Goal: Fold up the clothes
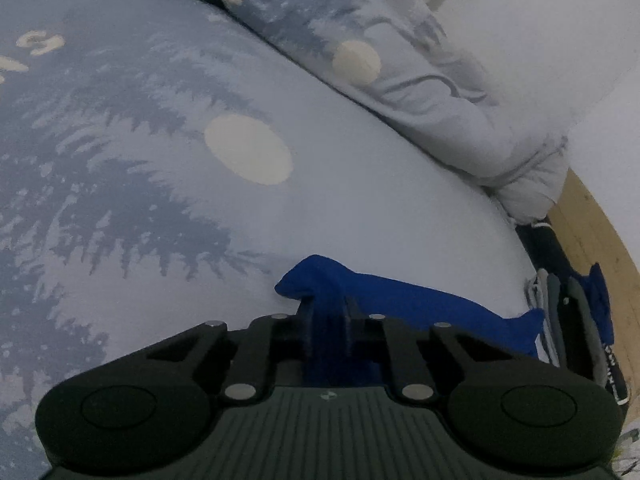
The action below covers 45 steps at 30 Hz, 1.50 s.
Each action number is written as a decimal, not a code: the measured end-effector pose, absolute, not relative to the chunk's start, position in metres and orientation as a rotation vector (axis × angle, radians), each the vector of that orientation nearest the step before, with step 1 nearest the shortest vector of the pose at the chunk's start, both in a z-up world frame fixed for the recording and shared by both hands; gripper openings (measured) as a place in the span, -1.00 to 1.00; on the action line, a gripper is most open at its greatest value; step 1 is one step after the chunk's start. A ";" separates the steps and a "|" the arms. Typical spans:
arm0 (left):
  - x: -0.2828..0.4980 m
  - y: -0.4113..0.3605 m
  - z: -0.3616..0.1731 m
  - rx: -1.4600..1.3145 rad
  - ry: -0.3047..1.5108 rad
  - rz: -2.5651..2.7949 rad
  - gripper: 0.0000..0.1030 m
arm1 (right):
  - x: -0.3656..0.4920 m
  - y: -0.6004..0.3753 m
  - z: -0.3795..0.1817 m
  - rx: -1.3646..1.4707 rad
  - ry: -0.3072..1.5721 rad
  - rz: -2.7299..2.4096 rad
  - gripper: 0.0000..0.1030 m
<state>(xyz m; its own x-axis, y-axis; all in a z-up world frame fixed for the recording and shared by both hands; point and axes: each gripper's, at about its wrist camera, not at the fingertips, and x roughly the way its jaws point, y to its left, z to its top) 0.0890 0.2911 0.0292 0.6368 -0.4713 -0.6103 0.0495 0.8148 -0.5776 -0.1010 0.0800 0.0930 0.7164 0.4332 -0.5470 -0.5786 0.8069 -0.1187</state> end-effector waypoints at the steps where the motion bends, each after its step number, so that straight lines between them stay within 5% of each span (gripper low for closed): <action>1: 0.088 0.291 0.031 -0.553 0.831 -0.314 -0.67 | -0.101 0.078 0.093 -0.289 0.528 0.566 -0.81; 22: 0.097 0.207 0.107 -0.441 0.767 -0.348 -0.77 | -0.116 -0.041 0.134 0.020 0.533 0.433 -0.86; 36: 0.142 -0.001 0.150 -0.244 0.832 -0.494 -0.78 | -0.140 -0.210 0.159 0.248 0.478 0.218 -0.87; 45: 0.176 -0.142 0.096 -0.094 0.955 -0.527 -0.78 | -0.142 -0.312 0.115 0.354 0.576 0.018 -0.87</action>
<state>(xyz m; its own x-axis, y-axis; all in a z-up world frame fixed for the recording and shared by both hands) 0.1763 -0.1425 0.0962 0.4618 -0.4684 -0.7532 0.3876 0.8704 -0.3037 -0.1424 -0.3119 0.1153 0.8400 0.1151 -0.5303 0.0815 0.9394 0.3329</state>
